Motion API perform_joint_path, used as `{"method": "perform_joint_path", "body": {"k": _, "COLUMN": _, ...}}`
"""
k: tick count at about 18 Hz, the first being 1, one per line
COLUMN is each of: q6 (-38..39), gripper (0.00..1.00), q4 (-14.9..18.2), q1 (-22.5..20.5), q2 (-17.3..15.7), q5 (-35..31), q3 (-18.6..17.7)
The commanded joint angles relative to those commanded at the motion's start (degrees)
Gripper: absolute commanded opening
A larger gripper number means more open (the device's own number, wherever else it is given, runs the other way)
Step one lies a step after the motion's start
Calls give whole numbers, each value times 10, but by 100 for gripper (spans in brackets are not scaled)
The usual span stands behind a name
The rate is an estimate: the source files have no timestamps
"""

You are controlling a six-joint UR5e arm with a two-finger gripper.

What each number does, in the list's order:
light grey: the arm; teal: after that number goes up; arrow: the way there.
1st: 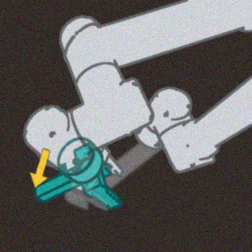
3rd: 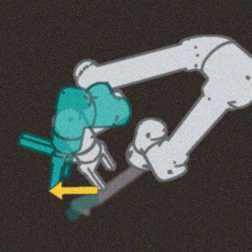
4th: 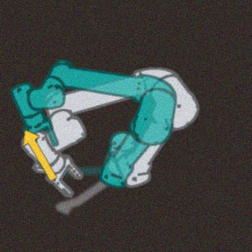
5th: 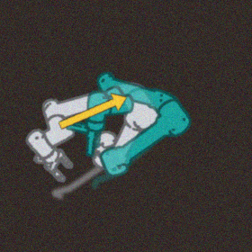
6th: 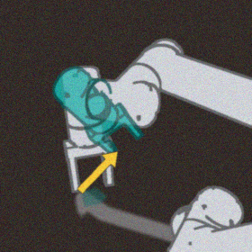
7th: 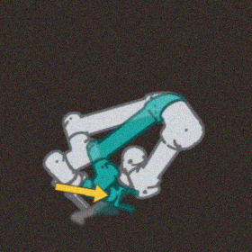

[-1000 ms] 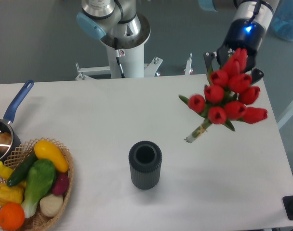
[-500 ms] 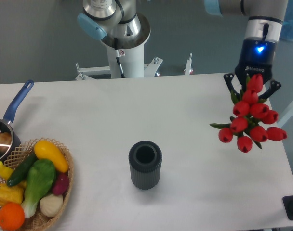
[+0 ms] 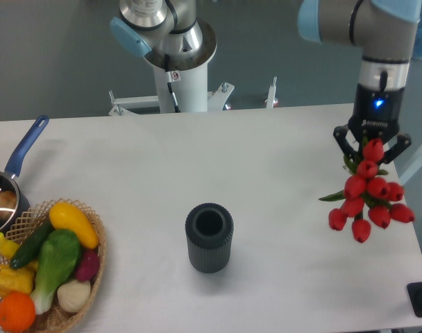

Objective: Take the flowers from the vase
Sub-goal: 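Carry the tulip bouquet away from the vase, holding it aloft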

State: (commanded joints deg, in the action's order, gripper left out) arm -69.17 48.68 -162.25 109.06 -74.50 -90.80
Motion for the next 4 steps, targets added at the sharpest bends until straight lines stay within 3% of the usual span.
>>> {"method": "perform_joint_path", "body": {"k": 2, "q6": -3, "gripper": 0, "q4": 19, "q1": 39, "q2": 25, "q5": -62, "q3": 25}}
{"method": "perform_joint_path", "body": {"k": 4, "q6": -6, "gripper": 0, "q4": 19, "q1": 59, "q2": 39, "q5": -106, "q3": 30}}
